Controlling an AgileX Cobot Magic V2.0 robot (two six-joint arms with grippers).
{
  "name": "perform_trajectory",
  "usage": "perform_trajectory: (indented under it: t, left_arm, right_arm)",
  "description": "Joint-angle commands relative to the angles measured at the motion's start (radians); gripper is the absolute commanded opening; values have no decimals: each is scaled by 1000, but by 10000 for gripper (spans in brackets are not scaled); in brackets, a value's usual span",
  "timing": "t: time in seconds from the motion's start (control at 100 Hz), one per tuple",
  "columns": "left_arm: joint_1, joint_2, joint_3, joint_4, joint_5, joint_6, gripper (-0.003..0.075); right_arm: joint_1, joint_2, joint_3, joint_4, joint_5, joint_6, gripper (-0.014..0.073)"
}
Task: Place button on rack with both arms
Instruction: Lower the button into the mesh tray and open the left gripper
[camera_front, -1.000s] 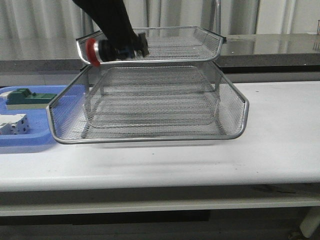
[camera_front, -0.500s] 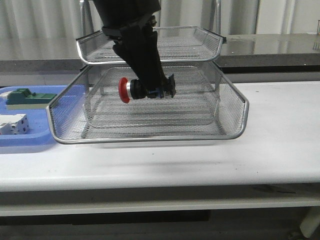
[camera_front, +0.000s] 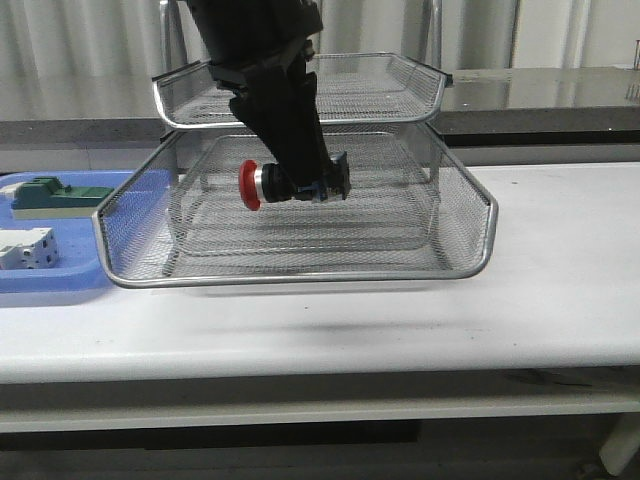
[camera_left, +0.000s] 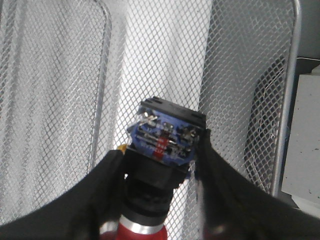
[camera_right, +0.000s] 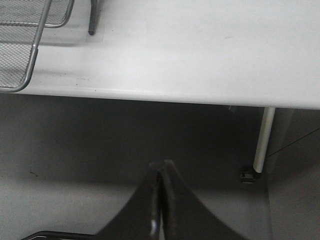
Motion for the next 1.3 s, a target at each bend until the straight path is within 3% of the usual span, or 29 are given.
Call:
perform_trajectory:
  t: [0.0,0.1,0.19,0.5,0.91,1.29]
  left_arm:
    - [-7,-54,-24,-16,-27,-10,318]
    - [-7,-54,-24,-14,-27,-10,412]
    - [-7,-54,-24,-14,-29,-10,446]
    - [-7,-61,-39,-10,-18,-10,447]
    - [11,-166,-67,-6,126,-91,445]
    - [145,-313,-4,3,139,-200,442]
  right_arm:
    - [-4,2,-33,-22,-52,-1,-67]
    - [-4,2,-33,-22,-52,-1,-67]
    - [-4,2,-33,-22,-52,-1,-67]
    - [-4,2,-33,-22,-52,-1,-67]
    - [-4,2,-33,-22,-52,-1,-67]
    - [-4,2,-33,-22,-52,-1,-67]
